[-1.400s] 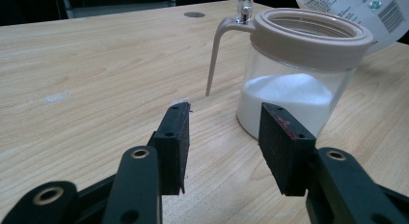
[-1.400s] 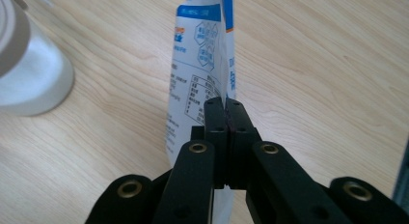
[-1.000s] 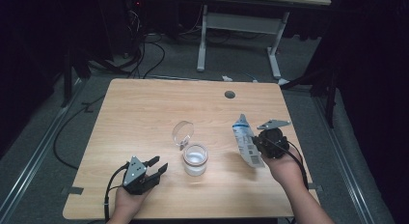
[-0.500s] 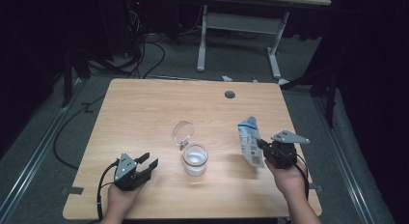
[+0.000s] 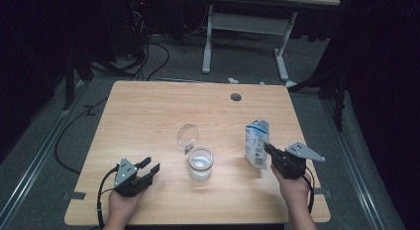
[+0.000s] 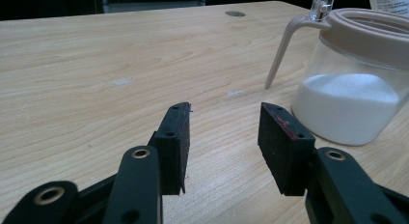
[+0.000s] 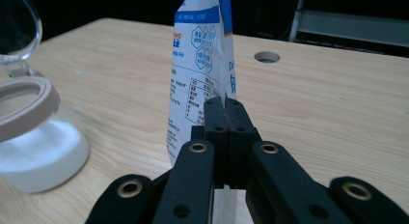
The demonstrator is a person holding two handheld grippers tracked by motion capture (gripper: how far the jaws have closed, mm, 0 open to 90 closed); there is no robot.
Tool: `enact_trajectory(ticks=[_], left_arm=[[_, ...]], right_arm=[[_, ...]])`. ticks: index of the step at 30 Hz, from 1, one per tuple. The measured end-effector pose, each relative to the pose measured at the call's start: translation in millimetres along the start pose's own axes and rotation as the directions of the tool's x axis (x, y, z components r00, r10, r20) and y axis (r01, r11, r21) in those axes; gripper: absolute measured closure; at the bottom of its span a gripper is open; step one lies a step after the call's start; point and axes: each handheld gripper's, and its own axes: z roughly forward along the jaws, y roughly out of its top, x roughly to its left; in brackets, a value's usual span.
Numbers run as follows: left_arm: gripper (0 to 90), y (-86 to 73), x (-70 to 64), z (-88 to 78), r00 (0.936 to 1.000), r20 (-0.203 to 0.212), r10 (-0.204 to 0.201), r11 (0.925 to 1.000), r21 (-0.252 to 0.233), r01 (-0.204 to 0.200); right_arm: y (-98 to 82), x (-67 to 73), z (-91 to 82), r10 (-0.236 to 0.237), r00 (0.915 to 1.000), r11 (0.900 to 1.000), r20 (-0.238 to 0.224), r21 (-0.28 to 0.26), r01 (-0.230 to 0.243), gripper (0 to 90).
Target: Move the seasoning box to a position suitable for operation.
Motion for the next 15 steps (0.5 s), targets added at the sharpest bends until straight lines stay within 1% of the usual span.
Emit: enact_trajectory(ticks=[1,2,3,4,5,7,8,9,10,11,12,13,15], left_arm=[[55.3,-0.5,-0.8,-0.7,1.0,-0.009,0.004,1.0,-0.004,-0.004],[55.3,-0.5,-0.8,-0.7,1.0,-0.009,0.004,1.0,-0.004,-0.004],[55.3,-0.8,-0.8,-1.3,0.9999,-0.012,0.002,1.0,-0.009,-0.002],[55.3,-0.9,-0.9,-1.5,0.9999,-0.016,0.001,0.9999,-0.011,-0.001],[55.3,-1.2,-1.1,-1.2,0.9997,-0.026,0.001,1.0,-0.007,-0.002],[54.6,-1.2,-1.7,-0.6,0.9995,-0.032,0.005,1.0,-0.001,-0.005],[54.6,-1.4,-2.7,0.0,0.9993,-0.036,0.011,0.9999,0.003,-0.011],[54.0,-1.7,-5.0,1.4,0.9987,-0.042,0.03,0.9995,0.013,-0.029],[53.8,-1.7,-5.0,1.4,0.9987,-0.042,0.03,0.9995,0.013,-0.029],[53.4,-1.9,-7.2,2.2,0.9977,-0.044,0.052,0.9985,0.021,-0.051],[53.2,-1.9,-7.2,2.2,0.9977,-0.044,0.052,0.9985,0.021,-0.051],[53.0,-2.2,-8.3,2.5,0.9973,-0.04,0.061,0.9979,0.022,-0.06],[52.6,-2.3,-8.2,2.7,0.9977,-0.031,0.061,0.9979,0.023,-0.06]], right_arm=[[-4.1,-3.8,2.3,0.021,0.9996,1.0,-0.018,-0.022,-0.021,90.0],[-4.1,-3.8,2.3,0.021,0.9996,1.0,-0.018,-0.022,-0.021,90.0],[-7.8,-5.0,1.9,0.026,0.9993,0.999,-0.025,-0.044,-0.027,90.0],[-8.7,-5.4,1.4,0.026,0.9993,0.998,-0.027,-0.057,-0.028,90.0],[-8.1,-5.4,1.3,0.024,0.9989,0.998,-0.04,-0.057,-0.026,90.0],[-5.7,-4.8,-1.8,0.003,0.9991,0.998,-0.041,-0.069,-0.006,90.0],[-5.7,-4.8,-1.8,0.003,0.9991,0.998,-0.041,-0.069,-0.006,90.0],[-4.6,-6.9,-5.6,0.01,0.9984,0.995,-0.055,-0.094,-0.015,90.0],[-4.6,-6.9,-5.6,0.01,0.9984,0.995,-0.055,-0.094,-0.015,90.0],[-4.3,-7.9,-8.1,0.018,0.9979,0.993,-0.061,-0.113,-0.025,90.0],[-4.3,-7.9,-8.1,0.018,0.9979,0.993,-0.061,-0.113,-0.025,90.0],[-3.6,-7.8,-8.9,0.01,0.9981,0.992,-0.061,-0.121,-0.017,90.0],[-3.3,-7.4,-8.8,0.004,0.9983,0.992,-0.058,-0.124,-0.012,90.0]])
